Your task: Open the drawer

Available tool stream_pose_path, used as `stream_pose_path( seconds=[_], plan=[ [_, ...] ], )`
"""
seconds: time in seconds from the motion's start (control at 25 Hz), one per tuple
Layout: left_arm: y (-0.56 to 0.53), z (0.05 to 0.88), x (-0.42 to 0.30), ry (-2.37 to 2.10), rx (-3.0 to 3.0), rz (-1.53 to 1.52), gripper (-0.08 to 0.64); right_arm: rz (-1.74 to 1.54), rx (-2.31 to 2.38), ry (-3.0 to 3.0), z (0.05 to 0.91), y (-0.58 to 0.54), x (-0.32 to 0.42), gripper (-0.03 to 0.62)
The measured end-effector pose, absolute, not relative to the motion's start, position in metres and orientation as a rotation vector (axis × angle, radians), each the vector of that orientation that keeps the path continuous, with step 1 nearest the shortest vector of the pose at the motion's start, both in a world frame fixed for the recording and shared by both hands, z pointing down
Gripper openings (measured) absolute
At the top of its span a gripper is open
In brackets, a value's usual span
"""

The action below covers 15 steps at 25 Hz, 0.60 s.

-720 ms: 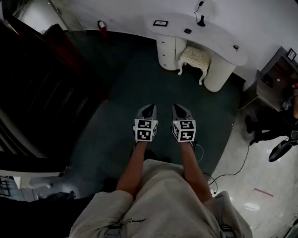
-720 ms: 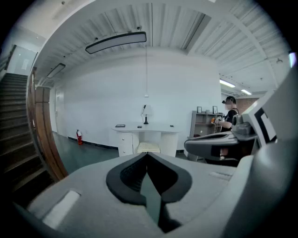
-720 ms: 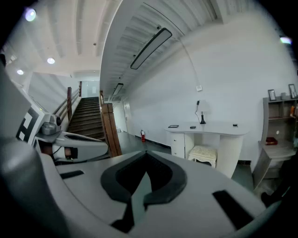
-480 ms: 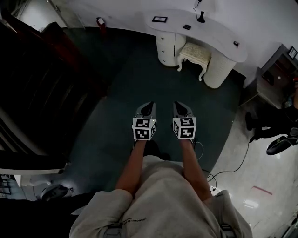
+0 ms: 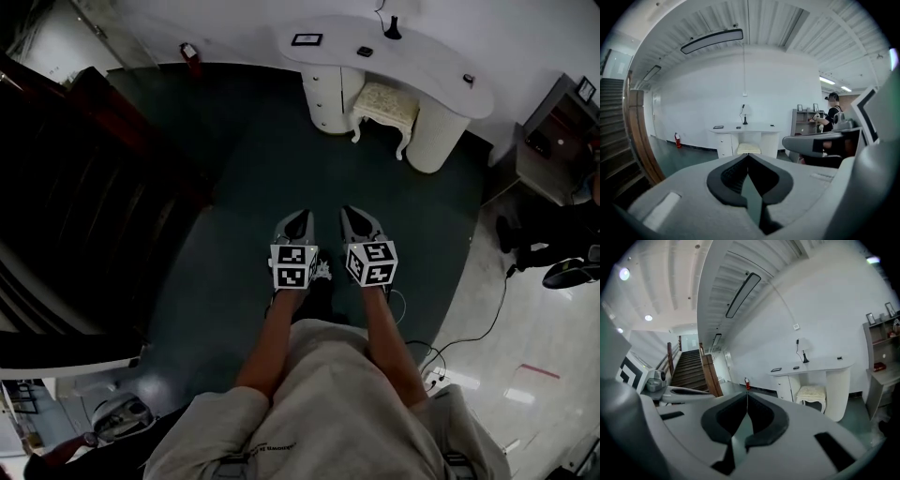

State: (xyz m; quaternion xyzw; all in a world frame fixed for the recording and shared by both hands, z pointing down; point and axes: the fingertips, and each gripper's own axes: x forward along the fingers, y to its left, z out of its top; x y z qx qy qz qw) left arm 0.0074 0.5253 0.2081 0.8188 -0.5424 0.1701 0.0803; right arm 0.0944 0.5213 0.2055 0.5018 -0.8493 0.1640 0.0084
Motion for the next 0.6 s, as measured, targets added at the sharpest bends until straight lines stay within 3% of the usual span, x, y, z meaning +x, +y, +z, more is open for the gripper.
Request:
stream_pose_path(
  seconds=[0.6],
  plan=[
    [0.379, 0.205, 0.031, -1.400, 2.490, 0.363, 0.009, 0.606, 1.631, -2.477, 0.226, 0.408, 0.131, 0.015]
  ],
)
